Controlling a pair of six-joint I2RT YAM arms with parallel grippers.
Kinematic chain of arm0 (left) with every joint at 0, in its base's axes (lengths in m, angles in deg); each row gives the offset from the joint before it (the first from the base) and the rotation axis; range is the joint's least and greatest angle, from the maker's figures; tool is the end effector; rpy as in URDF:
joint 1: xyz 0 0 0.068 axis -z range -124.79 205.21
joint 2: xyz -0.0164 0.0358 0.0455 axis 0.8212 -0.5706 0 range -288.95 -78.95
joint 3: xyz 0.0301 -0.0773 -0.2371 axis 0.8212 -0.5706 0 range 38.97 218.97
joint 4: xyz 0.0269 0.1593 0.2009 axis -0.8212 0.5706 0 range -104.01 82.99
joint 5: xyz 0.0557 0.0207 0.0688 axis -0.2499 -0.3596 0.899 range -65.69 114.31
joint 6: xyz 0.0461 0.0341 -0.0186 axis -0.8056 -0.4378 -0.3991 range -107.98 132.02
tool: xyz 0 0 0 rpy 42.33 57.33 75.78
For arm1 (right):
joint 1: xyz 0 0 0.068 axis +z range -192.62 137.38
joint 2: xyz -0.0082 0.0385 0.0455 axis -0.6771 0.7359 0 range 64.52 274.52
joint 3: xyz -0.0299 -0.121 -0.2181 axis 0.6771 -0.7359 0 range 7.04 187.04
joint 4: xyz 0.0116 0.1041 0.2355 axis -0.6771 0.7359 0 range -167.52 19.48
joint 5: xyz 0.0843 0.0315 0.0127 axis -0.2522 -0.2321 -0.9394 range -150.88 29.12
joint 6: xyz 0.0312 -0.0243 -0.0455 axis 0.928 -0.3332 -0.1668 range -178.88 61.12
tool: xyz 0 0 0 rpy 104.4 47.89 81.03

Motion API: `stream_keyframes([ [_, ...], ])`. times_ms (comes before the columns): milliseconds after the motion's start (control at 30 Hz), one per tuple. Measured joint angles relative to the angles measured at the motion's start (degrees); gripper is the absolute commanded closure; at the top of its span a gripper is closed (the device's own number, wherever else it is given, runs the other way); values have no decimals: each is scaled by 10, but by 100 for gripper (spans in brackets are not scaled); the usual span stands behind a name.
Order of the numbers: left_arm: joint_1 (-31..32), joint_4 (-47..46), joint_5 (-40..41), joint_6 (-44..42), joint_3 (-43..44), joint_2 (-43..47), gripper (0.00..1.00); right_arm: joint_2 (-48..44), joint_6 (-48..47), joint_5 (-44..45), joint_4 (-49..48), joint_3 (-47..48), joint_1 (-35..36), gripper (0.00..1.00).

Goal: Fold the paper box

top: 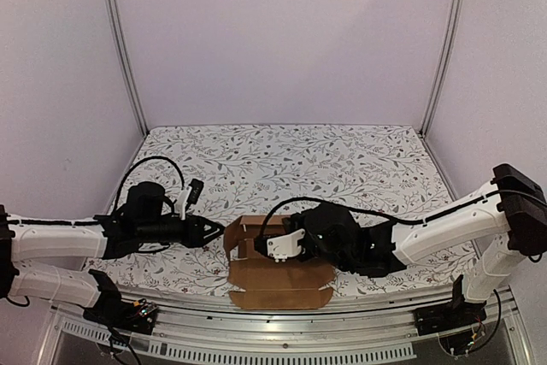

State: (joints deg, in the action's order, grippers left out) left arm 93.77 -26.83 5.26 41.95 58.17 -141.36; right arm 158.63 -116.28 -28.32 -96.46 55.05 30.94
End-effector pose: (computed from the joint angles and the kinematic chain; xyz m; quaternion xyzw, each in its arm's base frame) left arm 0.1669 -0.1518 0.1475 0.1464 0.8471 -0.3946 0.3244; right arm 0.1213 0.3260 0.1714 -0.6847 0.4729 -0.1665 0.5291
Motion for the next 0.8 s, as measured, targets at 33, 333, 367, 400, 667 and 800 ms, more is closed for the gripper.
stream_keyframes([
  [33, 0, -2, -1, 0, 0, -1, 60, 1, 1, 0, 0, 0, 0, 100],
  [333, 0, -18, -17, 0, -6, -21, 61, 21, 4, 13, -13, -7, 3, 100],
  [367, 1, -20, -19, 0, -6, -27, 61, 27, 3, 16, -16, -9, 6, 100],
  [400, 2, -23, -20, 0, -6, -31, 61, 30, 3, 19, -18, -9, 7, 100],
  [667, 17, -45, -30, 0, -6, -64, 63, 56, -10, 60, -56, -23, 25, 100],
  [800, 29, -56, -33, 0, -6, -75, 64, 68, -17, 78, -81, -30, 29, 100],
])
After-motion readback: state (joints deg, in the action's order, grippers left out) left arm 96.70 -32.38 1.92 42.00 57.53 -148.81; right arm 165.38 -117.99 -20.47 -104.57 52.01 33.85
